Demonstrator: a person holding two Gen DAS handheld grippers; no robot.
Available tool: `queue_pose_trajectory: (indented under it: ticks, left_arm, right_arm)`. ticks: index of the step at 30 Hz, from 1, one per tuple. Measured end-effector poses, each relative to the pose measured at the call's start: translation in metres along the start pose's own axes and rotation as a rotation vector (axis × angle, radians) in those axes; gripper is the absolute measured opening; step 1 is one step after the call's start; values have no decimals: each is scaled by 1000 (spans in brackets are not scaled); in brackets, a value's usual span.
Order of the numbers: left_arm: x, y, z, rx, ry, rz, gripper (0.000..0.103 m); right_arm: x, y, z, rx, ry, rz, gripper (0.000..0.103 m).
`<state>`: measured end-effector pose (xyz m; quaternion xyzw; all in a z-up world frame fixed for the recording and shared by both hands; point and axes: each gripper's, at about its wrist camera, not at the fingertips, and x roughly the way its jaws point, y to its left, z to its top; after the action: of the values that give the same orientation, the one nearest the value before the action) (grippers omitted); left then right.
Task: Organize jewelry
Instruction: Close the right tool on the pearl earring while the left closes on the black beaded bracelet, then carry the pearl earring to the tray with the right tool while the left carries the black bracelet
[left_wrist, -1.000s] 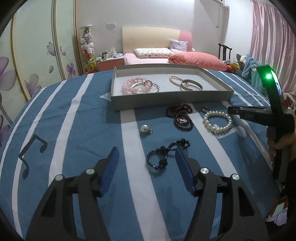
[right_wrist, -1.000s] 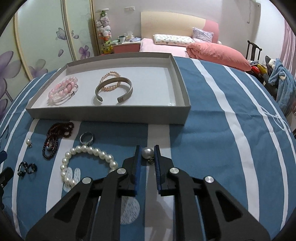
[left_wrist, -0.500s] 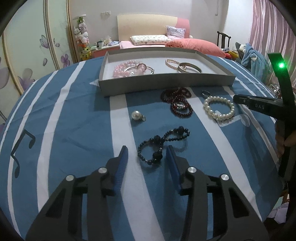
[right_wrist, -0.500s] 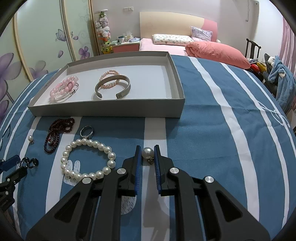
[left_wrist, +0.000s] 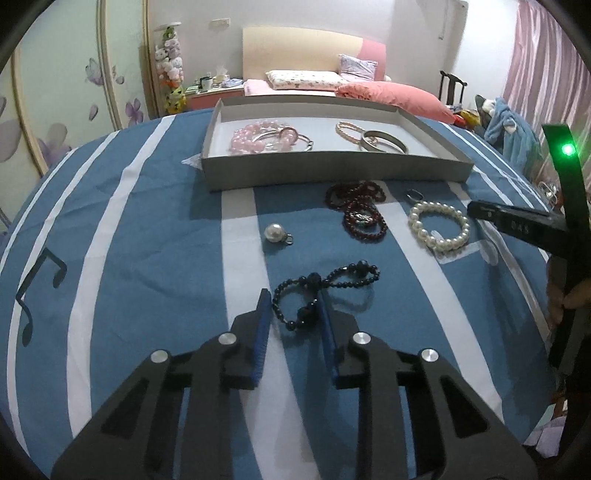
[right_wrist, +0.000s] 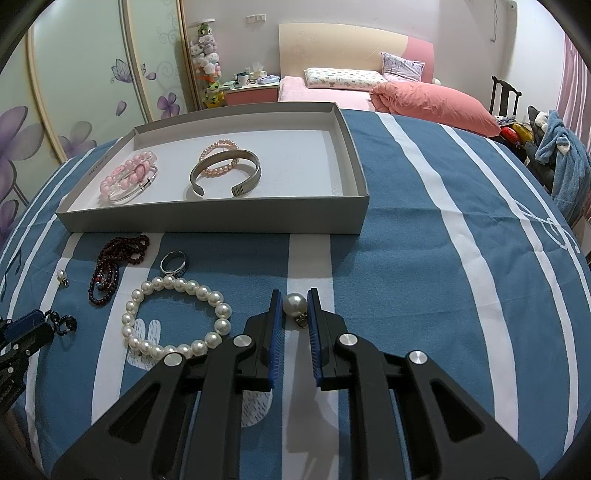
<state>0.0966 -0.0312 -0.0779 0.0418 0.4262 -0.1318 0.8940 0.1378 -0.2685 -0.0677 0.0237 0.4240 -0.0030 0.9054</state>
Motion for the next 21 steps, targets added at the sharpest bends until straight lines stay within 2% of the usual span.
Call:
queue_pose_trajectory:
  ticks: [6,13,21]
  left_arm:
    - [1,2,2,0,7,23,12]
    - [-1,11,5,-25,-9,41,12]
    - [-16,23,10,-66,-71,45,12]
  right_arm:
    - [0,0,0,-1,0,0,14]
    - [-2,-2,-2,19,-5,18,14]
    - [-19,2,-6,13,-78,18,14]
